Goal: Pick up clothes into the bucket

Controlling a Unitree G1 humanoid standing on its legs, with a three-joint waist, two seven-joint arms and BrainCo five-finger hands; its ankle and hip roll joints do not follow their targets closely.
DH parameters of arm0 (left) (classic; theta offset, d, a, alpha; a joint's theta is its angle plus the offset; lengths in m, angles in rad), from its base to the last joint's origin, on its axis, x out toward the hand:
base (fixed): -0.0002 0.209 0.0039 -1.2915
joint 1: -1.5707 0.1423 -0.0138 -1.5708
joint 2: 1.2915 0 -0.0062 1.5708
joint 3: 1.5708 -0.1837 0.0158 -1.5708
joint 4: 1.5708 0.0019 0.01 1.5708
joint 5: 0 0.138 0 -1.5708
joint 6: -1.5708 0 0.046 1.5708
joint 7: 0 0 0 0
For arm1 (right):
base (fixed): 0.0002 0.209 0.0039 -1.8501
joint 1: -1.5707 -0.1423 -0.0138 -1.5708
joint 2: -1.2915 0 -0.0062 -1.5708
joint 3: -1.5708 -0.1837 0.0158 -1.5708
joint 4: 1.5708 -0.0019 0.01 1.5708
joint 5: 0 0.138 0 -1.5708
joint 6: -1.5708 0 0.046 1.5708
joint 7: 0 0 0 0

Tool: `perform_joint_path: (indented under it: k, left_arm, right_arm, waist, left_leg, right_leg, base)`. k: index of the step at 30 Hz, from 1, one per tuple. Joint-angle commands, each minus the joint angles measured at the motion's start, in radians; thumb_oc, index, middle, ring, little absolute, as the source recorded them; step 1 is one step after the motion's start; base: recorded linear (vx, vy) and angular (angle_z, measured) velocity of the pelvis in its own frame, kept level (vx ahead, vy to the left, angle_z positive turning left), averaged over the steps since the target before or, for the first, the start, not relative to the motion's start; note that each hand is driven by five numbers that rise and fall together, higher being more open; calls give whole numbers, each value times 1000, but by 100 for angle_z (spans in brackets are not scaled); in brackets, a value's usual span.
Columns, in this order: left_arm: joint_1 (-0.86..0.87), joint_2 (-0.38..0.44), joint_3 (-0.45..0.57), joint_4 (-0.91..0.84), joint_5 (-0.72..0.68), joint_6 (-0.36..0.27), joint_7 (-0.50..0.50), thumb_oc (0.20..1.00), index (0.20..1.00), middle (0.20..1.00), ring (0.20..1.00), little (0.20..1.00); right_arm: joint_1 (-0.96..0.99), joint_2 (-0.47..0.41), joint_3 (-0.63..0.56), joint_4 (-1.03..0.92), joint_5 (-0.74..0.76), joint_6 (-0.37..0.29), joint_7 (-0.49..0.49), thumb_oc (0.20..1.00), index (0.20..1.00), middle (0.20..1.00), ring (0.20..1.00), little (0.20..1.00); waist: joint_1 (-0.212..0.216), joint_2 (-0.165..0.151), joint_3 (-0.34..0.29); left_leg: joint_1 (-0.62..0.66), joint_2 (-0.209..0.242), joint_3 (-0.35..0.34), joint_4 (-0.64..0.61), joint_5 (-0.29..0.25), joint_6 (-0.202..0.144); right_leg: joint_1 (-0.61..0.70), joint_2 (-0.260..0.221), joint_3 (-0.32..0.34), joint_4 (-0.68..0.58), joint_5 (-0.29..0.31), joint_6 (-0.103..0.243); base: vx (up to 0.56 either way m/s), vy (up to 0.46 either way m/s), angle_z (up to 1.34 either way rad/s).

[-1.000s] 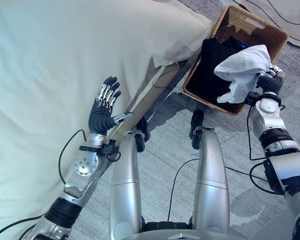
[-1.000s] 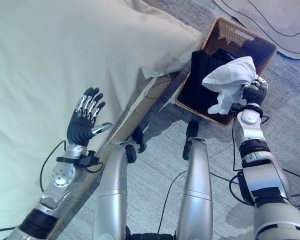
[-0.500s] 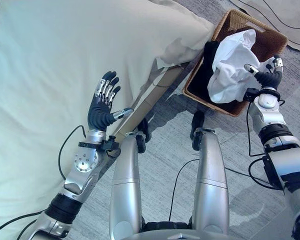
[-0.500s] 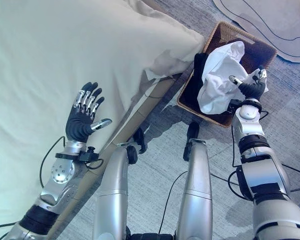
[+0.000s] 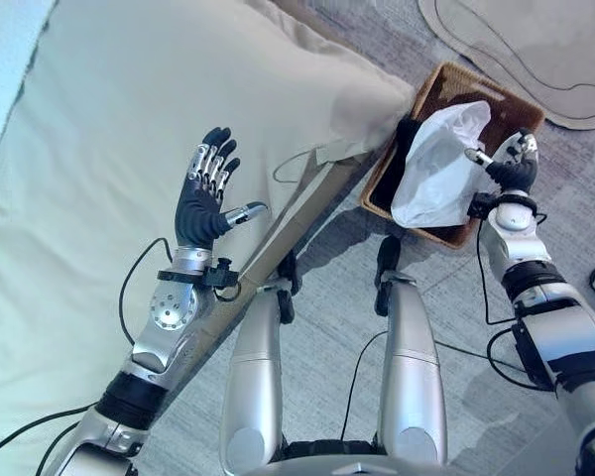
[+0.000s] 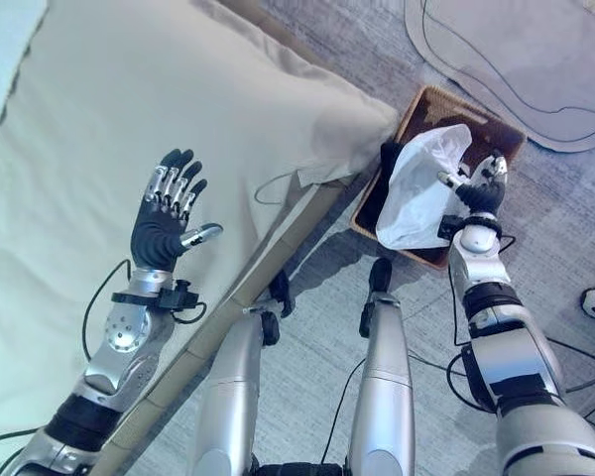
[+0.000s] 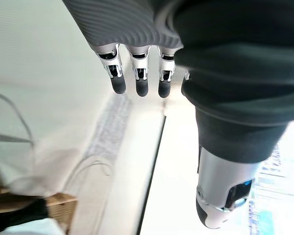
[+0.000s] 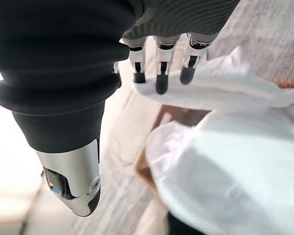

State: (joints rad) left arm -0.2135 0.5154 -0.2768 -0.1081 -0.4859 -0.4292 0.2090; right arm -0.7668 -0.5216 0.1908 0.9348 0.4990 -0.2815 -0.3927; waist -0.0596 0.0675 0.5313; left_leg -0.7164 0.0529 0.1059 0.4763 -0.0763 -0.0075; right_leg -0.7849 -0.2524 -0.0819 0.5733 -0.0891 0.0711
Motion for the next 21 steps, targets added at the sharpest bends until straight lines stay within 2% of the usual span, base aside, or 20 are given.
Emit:
perform_joint_path:
  k: [1, 6, 10, 11, 14, 15, 17, 21]
  left_arm:
    - [31, -32, 24, 2, -4, -71, -22, 1000, 1000, 1000, 1000, 1000]
    - [101, -59, 61, 84, -15, -59, -54, 1000, 1000, 1000, 1000, 1000]
    - [141, -68, 71, 113, -21, -44, -75, 1000, 1000, 1000, 1000, 1000]
    - [167, -67, 79, 120, -13, -35, -91, 1000, 1000, 1000, 1000, 1000]
    - [192, -65, 92, 126, -3, -29, -108, 1000, 1000, 1000, 1000, 1000]
    - [206, -64, 103, 137, 5, -21, -124, 1000, 1000, 1000, 1000, 1000]
    - [222, -65, 113, 137, 10, -19, -129, 1000, 1000, 1000, 1000, 1000]
    - [255, -63, 149, 153, 75, -12, -134, 1000, 1000, 1000, 1000, 1000]
  right_arm:
    - [84, 13, -47, -63, 22, -84, 12, 1000, 1000, 1000, 1000, 1000]
    - [330, 108, -121, -283, -7, -113, 37, 1000, 1000, 1000, 1000, 1000]
    - [424, 156, -160, -382, 33, -136, 67, 1000, 1000, 1000, 1000, 1000]
    - [483, 176, -175, -424, 50, -142, 99, 1000, 1000, 1000, 1000, 1000]
    - [547, 196, -180, -483, 70, -144, 134, 1000, 1000, 1000, 1000, 1000]
    - [601, 203, -174, -526, 51, -137, 160, 1000, 1000, 1000, 1000, 1000]
    - [634, 201, -165, -560, 19, -131, 163, 1000, 1000, 1000, 1000, 1000]
    - [725, 213, -153, -620, -42, -115, 196, 1000, 1000, 1000, 1000, 1000]
  waist:
    - [-7, -21, -92]
    - [-9, -55, -118]
    - [-8, -70, -133]
    - [-4, -76, -155]
    - [-4, -82, -186]
    - [-3, -86, -219]
    - [-4, -89, -233]
    - [1, -109, -305]
  left_leg:
    - [48, 36, -31, -68, 5, -37]
    - [255, 48, -62, -218, 51, -49]
    - [339, 49, -66, -286, 74, -52]
    - [391, 50, -67, -333, 85, -56]
    - [434, 51, -70, -393, 115, -62]
    - [469, 52, -72, -429, 129, -65]
    - [494, 53, -74, -448, 134, -67]
    - [570, 56, -78, -483, 132, -69]
  right_leg:
    - [70, -38, -21, -171, 129, 84]
    - [308, -41, -91, -309, 159, 99]
    - [397, -42, -120, -366, 175, 105]
    - [450, -40, -134, -394, 178, 111]
    - [497, -37, -158, -434, 189, 116]
    - [539, -30, -175, -464, 192, 122]
    - [568, -25, -183, -484, 194, 124]
    - [653, -6, -197, -532, 197, 128]
  base:
    - [70, -50, 10]
    - [111, -79, 15]
    - [97, -26, 11]
    - [63, -2, 9]
    - [114, -6, 12]
    - [83, 0, 17]
    - [84, 7, 23]
    - [106, 9, 14]
